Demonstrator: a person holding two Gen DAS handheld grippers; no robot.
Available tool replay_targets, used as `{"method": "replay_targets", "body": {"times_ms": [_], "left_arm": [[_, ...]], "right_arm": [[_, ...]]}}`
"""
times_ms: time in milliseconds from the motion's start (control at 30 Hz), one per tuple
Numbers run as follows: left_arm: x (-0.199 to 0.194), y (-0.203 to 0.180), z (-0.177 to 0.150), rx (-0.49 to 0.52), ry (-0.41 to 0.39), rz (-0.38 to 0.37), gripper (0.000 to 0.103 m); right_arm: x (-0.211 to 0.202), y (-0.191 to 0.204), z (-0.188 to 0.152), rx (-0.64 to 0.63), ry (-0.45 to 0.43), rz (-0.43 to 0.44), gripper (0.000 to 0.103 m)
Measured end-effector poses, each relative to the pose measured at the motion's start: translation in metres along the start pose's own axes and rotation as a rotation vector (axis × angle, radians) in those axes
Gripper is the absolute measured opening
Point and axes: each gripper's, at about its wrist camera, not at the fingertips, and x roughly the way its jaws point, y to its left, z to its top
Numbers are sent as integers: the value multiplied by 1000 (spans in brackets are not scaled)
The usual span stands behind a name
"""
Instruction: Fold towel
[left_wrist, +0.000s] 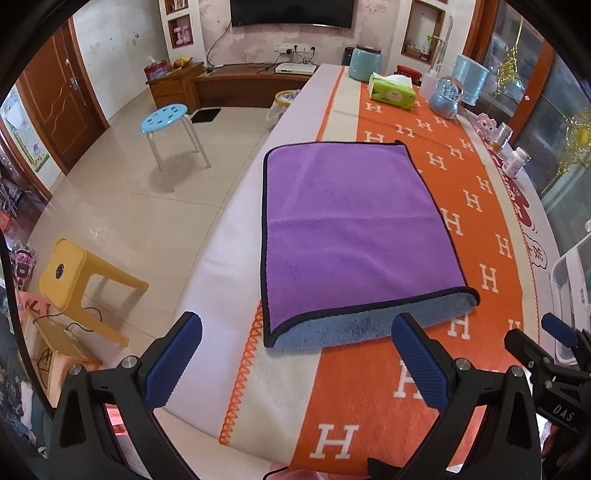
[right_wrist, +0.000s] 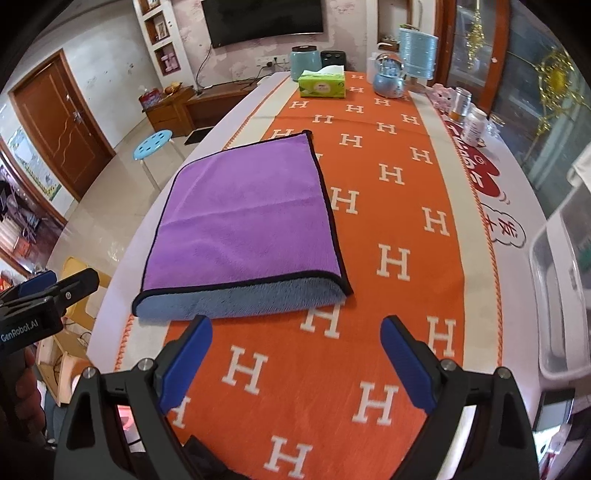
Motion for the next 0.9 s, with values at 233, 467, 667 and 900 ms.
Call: {"method": "replay_targets", "body": {"times_ms": [233, 467, 667, 900], "left_arm": [[39, 5, 4, 12, 47, 25, 102], [77, 12, -1, 20, 106, 38, 102], [103, 14, -4, 22, 137, 24, 102], [117, 9, -2, 33, 154, 10, 102]], "right_arm": [[38, -8, 10, -63, 44, -22, 91], [74, -13, 13, -137, 92, -31, 88], [98, -16, 16, -189, 113, -25, 86], [117, -15, 19, -264, 131, -1, 81]]}}
